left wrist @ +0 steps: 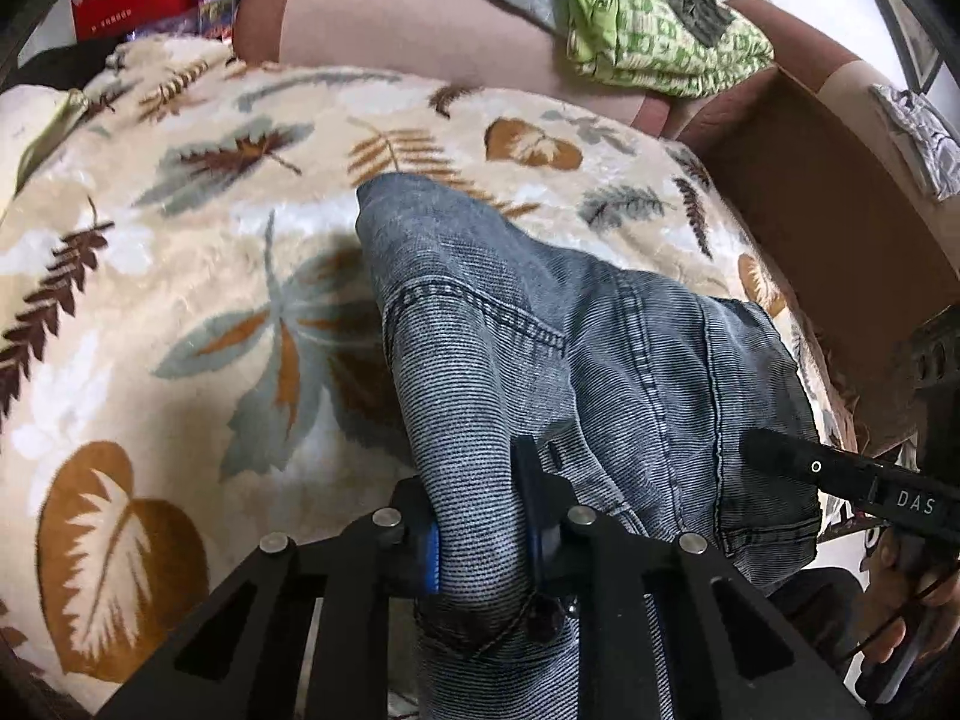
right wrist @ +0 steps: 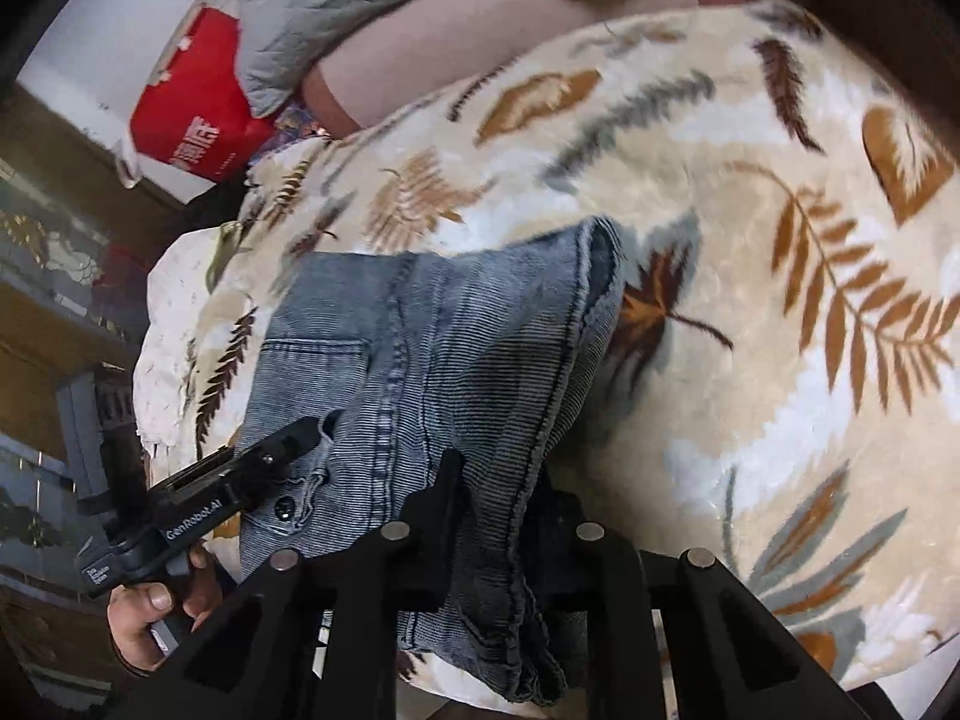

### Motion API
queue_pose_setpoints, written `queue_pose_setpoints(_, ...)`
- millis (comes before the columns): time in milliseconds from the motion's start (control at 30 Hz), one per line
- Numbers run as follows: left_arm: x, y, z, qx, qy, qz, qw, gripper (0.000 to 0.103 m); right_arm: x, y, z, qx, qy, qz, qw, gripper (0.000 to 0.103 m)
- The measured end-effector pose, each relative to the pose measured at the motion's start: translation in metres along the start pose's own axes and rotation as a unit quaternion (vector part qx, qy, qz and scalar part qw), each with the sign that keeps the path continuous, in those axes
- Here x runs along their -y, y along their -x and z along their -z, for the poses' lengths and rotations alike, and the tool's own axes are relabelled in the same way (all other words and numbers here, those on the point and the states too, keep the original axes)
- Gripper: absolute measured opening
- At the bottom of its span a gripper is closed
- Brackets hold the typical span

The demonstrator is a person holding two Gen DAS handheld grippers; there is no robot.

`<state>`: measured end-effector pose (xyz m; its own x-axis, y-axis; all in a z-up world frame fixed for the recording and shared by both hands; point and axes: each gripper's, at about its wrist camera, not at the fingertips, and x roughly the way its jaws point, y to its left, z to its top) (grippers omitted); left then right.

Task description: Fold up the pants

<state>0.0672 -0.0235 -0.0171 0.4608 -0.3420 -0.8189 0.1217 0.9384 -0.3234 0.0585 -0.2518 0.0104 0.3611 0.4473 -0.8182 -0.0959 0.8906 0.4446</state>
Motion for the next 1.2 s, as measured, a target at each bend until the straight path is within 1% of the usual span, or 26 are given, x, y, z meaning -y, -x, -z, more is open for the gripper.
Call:
queue_pose_setpoints(133, -0.004, 0.021, -0.012, 0.028, -0.004, -0.009, 0.9996, 0.021, -0.018, 0.014, -0.009, 0.021, 0.022, -0.008, 0.999, 0.021)
queue_pose_setpoints(333, -0.014, 0.036, -0.057, 0.073, -0.004, -0.027, 0.9970, 0.021, -0.044, 0.018, -0.048, 0.056, 0.052, -0.018, 0.997, 0.021)
queue_pose_setpoints(433, -0.021, 0.031, -0.073, 0.080, -0.008, -0.037, 0.9961, 0.021, -0.050, 0.007, -0.071, 0.064, 0.058, -0.021, 0.996, 0.021)
queue_pose_setpoints(533, -0.032, 0.020, -0.086, 0.085, -0.001, -0.045, 0.9954, 0.021, -0.052, -0.009, -0.088, 0.067, 0.061, -0.025, 0.996, 0.021)
queue_pose_setpoints(633, -0.051, -0.004, -0.094, 0.079, 0.015, -0.046, 0.9957, 0.022, -0.048, -0.034, -0.100, 0.058, 0.050, -0.030, 0.997, 0.021)
queue_pose_setpoints(667, -0.056, -0.012, -0.093, 0.073, 0.021, -0.050, 0.9958, 0.028, -0.044, -0.044, -0.102, 0.053, 0.045, -0.032, 0.997, 0.021)
queue_pose_setpoints(700, -0.062, -0.021, -0.091, 0.063, 0.028, -0.056, 0.9960, 0.034, -0.039, -0.056, -0.103, 0.046, 0.043, -0.031, 0.998, 0.025)
queue_pose_setpoints(733, -0.071, -0.036, -0.088, 0.042, 0.040, -0.065, 0.9962, 0.050, -0.033, -0.072, -0.102, 0.033, 0.037, -0.013, 0.999, 0.028)
queue_pose_setpoints(767, -0.076, -0.042, -0.084, 0.035, 0.047, -0.074, 0.9955, 0.057, -0.027, -0.087, -0.099, 0.019, 0.034, 0.019, 0.999, 0.029)
queue_pose_setpoints(800, -0.080, -0.044, -0.080, 0.034, 0.051, -0.085, 0.9945, 0.057, -0.025, -0.093, -0.096, 0.013, 0.037, 0.042, 0.998, 0.029)
queue_pose_setpoints(833, -0.082, -0.043, -0.075, 0.034, 0.051, -0.090, 0.9940, 0.063, -0.024, -0.097, -0.089, 0.013, 0.048, 0.071, 0.996, 0.030)
queue_pose_setpoints(867, -0.083, -0.035, -0.069, 0.043, 0.054, -0.096, 0.9931, 0.069, -0.024, -0.095, -0.084, 0.019, 0.055, 0.079, 0.995, 0.033)
queue_pose_setpoints(933, -0.080, -0.015, -0.056, 0.063, 0.058, -0.110, 0.9902, 0.072, -0.030, -0.082, -0.073, 0.038, 0.066, 0.103, 0.992, 0.043)
queue_pose_setpoints(967, -0.078, -0.007, -0.051, 0.073, 0.058, -0.112, 0.9893, 0.075, -0.035, -0.073, -0.068, 0.053, 0.073, 0.113, 0.989, 0.047)
queue_pose_setpoints(1033, -0.069, 0.006, -0.040, 0.093, 0.046, -0.116, 0.9878, 0.080, -0.050, -0.056, -0.054, 0.091, 0.095, 0.114, 0.985, 0.059)
queue_pose_setpoints(1067, -0.062, 0.005, -0.035, 0.098, 0.035, -0.137, 0.9851, 0.082, -0.055, -0.056, -0.049, 0.095, 0.103, 0.119, 0.983, 0.062)
queue_pose_setpoints(1100, -0.058, -0.003, -0.033, 0.088, 0.022, -0.156, 0.9836, 0.083, -0.060, -0.066, -0.042, 0.079, 0.117, 0.129, 0.982, 0.065)
queue_pose_setpoints(1167, -0.056, -0.030, -0.029, 0.039, -0.006, -0.187, 0.9815, 0.084, -0.056, -0.095, -0.036, 0.024, 0.121, 0.139, 0.983, 0.065)
queue_pose_setpoints(1200, -0.058, -0.029, -0.027, 0.048, 0.002, -0.184, 0.9818, 0.084, -0.047, -0.110, -0.032, -0.001, 0.112, 0.149, 0.982, 0.065)
